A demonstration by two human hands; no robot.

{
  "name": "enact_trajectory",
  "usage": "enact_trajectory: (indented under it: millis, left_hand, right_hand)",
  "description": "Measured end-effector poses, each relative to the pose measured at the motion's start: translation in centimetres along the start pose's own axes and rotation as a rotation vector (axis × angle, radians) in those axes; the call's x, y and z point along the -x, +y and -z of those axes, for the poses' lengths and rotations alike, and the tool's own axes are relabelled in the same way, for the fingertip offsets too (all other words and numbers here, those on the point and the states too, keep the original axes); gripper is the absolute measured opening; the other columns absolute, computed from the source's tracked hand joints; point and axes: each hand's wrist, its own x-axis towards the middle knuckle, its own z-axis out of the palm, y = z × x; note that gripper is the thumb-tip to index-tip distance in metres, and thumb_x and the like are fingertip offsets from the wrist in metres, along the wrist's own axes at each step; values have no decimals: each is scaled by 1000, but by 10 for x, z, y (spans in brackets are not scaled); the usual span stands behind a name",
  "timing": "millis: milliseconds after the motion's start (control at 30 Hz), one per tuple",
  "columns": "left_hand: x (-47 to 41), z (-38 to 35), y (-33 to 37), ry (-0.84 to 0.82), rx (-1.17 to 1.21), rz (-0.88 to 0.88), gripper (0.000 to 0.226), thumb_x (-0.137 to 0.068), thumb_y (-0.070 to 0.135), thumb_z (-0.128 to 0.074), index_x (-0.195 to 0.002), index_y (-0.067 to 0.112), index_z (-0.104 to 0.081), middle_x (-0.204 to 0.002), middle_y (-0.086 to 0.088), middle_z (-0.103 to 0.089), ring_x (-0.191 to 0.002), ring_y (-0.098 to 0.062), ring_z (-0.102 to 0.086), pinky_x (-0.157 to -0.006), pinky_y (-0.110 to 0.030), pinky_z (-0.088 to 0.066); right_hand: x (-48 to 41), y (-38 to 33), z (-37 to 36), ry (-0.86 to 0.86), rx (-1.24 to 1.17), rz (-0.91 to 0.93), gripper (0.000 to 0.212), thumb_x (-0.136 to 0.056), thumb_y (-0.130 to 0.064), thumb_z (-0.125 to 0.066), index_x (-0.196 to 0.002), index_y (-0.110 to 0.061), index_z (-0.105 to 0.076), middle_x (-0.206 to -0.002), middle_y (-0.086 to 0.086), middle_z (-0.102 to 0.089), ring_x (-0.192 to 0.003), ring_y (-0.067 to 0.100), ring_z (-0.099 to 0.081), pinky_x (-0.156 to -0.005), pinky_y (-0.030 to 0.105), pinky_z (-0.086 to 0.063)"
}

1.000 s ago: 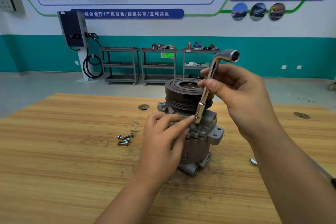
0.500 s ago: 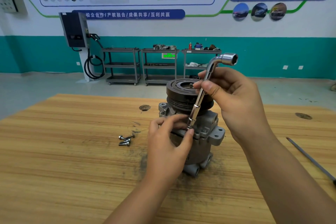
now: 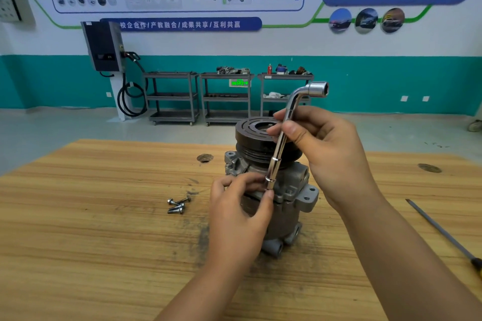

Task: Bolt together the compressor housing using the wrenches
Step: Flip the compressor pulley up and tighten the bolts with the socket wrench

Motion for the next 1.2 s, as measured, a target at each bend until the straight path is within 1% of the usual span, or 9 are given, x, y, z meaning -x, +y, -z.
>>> enact_trajectory:
  millis: [267, 400, 567, 667, 733, 833, 967, 1100, 1200]
  left_hand:
    - [0, 0, -1, 5, -21, -28, 41, -75, 9, -74, -90, 43, -57, -97, 6, -51, -91, 12, -56, -81, 2, -33]
    - [2, 2, -4, -20, 2, -38, 39, -77, 11, -69, -92, 45, -57, -100, 8, -49, -91, 9, -58, -82, 0, -35]
    - [-7, 9, -1, 67, -6, -98, 30, -79, 16, -51, -90, 43, -59, -94, 14, -59, -94, -6, -58, -85, -28, -46]
    - [-30, 17, 13, 169, 26, -224, 23, -86, 13, -51, -92, 33, -60, -90, 14, -60, -89, -1, -56, -79, -17, -44]
    - [-47, 18, 28, 190, 63, -273, 16, -88, 17, -53, -94, 32, -58, -93, 12, -60, -91, 0, -56, -79, -13, -44]
    - [-67, 13, 49, 63, 233, -182, 14, -83, 29, -64, -94, 36, -56, -97, 10, -65, -95, -4, -62, -82, -23, -51]
    - [-81, 5, 51, -81, 293, -123, 16, -80, 17, -73, -76, 25, -60, -75, 7, -68, -78, -12, -68, -73, -28, -55]
    - [-90, 12, 42, -195, 405, -108, 13, -83, 13, -69, -72, 16, -63, -65, 3, -68, -67, -8, -67, -63, -21, -53]
    - [-91, 16, 37, -239, 381, -117, 10, -87, 18, -62, -82, 19, -70, -84, 0, -74, -82, -11, -69, -75, -24, -55]
  right_hand:
    - [-10, -3, -2, -115, 337, -42, 17, -93, -15, -55, -94, -29, -64, -92, -15, -67, -92, -4, -59, -79, 12, -45]
    - [-14, -4, 2, -214, 345, -96, 21, -94, -13, -53, -90, -29, -66, -92, -15, -67, -91, -4, -60, -80, 12, -45]
    - [-13, -2, 7, -217, 339, -106, 19, -92, -15, -56, -91, -29, -69, -93, -14, -68, -92, -4, -60, -79, 13, -44]
    - [-13, 0, 7, -186, 370, -104, 11, -89, -22, -61, -97, -19, -69, -92, -10, -67, -91, 3, -60, -82, 23, -46]
    - [-13, 1, 5, -165, 359, -86, 6, -87, -24, -64, -90, -20, -67, -82, -11, -64, -80, -1, -58, -74, 18, -46]
    - [-13, 1, 2, -151, 335, -79, 6, -85, -22, -65, -85, -17, -64, -78, -6, -63, -77, 5, -60, -75, 26, -50]
    - [-11, 3, 0, -156, 305, -70, 15, -85, -17, -65, -97, -9, -64, -90, 6, -67, -88, 18, -64, -82, 44, -53]
    - [-14, 5, 2, -151, 272, -75, 10, -82, -18, -69, -88, -10, -67, -83, 3, -67, -81, 12, -63, -75, 30, -52]
    - [-15, 4, 7, -241, 244, -114, 16, -87, -13, -64, -100, -20, -71, -97, -7, -70, -93, 1, -63, -83, 20, -49]
